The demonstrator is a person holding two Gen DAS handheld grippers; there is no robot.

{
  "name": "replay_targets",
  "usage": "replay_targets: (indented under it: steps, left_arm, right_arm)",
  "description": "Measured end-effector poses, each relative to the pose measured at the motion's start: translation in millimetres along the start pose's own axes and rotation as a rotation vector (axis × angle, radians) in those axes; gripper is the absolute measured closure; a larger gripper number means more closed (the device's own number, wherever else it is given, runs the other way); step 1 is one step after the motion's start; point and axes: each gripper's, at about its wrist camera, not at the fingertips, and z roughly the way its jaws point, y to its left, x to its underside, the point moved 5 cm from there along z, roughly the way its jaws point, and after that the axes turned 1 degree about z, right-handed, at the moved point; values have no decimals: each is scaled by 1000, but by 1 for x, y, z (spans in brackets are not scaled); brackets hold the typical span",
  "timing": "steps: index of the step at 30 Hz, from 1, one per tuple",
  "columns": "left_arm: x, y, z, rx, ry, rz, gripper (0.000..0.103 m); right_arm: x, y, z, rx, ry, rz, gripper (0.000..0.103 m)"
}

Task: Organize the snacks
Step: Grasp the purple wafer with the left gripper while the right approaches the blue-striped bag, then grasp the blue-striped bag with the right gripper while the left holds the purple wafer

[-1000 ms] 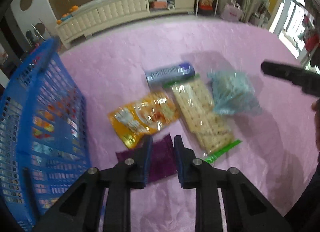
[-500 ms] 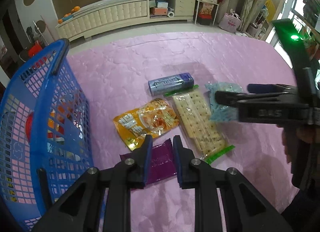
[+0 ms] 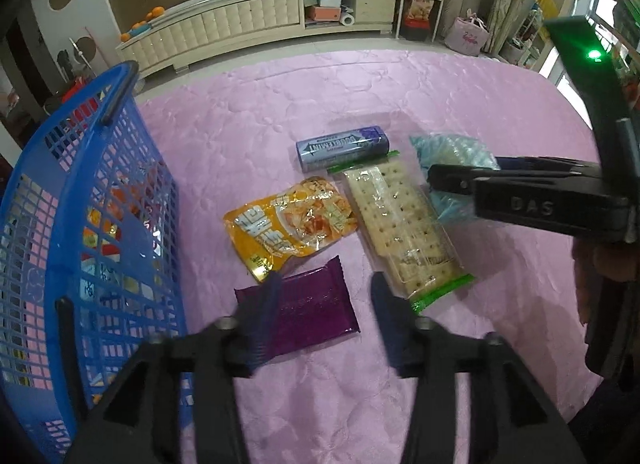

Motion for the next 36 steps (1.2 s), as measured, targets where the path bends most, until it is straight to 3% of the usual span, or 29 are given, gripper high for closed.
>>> replay_targets:
  steps: [2, 5, 8, 15, 20, 26, 30, 36]
  left_arm:
    - [1, 1, 4, -4, 13, -18, 41]
    - [4, 3, 6, -22, 27, -28, 38]
    - [7, 6, 15, -33, 59, -56, 25]
    - [17, 18, 45, -89, 142, -121, 23]
    - [13, 20, 51, -56, 135, -137, 20]
    - [13, 15, 56, -34, 165, -118, 21]
    - [16, 15, 55, -30, 147, -123, 35]
    - [14, 12, 49, -38, 126, -108, 44]
  right_arm:
    - [-1, 0, -6, -7, -12, -2, 39]
    - [1, -2, -13, -4, -25, -9, 39]
    - [5, -7, -16, 3, -28, -18, 39]
    - [9, -6, -21, 3, -28, -36, 39]
    - [8, -5, -23, -5, -31, -42, 39]
    - [8, -3, -21, -14, -25, -45, 39]
    - [8, -1, -21, -18, -23, -49, 39]
    - [10, 1, -22, -29, -23, -57, 39]
